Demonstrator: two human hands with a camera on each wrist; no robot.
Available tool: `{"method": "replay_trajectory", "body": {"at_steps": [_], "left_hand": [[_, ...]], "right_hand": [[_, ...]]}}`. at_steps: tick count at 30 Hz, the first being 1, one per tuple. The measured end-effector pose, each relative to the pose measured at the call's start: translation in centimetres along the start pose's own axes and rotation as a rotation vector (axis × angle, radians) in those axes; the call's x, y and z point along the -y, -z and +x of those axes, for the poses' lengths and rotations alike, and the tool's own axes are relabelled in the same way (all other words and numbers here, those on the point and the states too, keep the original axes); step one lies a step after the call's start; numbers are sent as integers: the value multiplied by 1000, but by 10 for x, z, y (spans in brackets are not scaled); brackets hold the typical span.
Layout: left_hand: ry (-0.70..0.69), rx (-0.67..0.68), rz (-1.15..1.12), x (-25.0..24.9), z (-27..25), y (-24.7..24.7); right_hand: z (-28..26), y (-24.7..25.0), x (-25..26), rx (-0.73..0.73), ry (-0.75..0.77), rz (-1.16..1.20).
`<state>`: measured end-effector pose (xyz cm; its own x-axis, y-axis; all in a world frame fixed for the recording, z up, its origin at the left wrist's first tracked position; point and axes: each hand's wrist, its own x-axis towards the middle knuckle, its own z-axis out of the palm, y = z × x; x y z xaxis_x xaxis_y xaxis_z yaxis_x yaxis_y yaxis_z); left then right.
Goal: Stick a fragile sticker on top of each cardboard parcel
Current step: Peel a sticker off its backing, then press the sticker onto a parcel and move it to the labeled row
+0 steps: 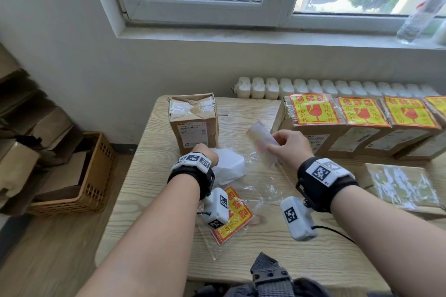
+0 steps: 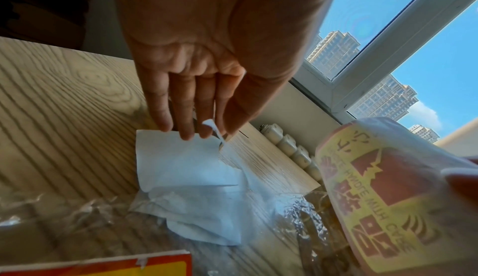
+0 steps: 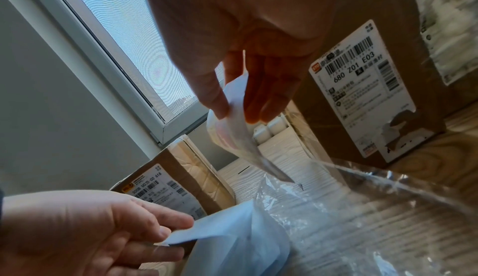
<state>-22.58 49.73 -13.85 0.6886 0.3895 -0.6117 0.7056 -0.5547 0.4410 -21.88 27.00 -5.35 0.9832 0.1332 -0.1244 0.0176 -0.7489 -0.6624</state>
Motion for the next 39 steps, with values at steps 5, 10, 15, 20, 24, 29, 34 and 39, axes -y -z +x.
{"method": "replay_trajectory", "body": {"at_steps": [5,10,15,20,24,29,34,39], "left_hand": [[-117,-37,-80,-21,-53,18],[-199,-24,-274,-40,-70,22],[-196,25,-428,-67,-93,27],[-168,66,-546,-84,-119,26],[-168,105,-565,-94,-141,16],[-133,56,-640,-105,-160,0],[-184,35,-780,-119,-178,-18],[-265,27,-763,-136,-198,-37]], "right_hand": [[-4,2,0,-7,11,19],[-6,10,2,-8,22,73],[-13,25,7,24,83,163],[-22,47,8,89,122,188],[-27,64,-5,94,177,149],[-37,86,-22,105,208,142],[-49,117,-42,122,286,89],[-58,145,-64,40,237,120]]}}
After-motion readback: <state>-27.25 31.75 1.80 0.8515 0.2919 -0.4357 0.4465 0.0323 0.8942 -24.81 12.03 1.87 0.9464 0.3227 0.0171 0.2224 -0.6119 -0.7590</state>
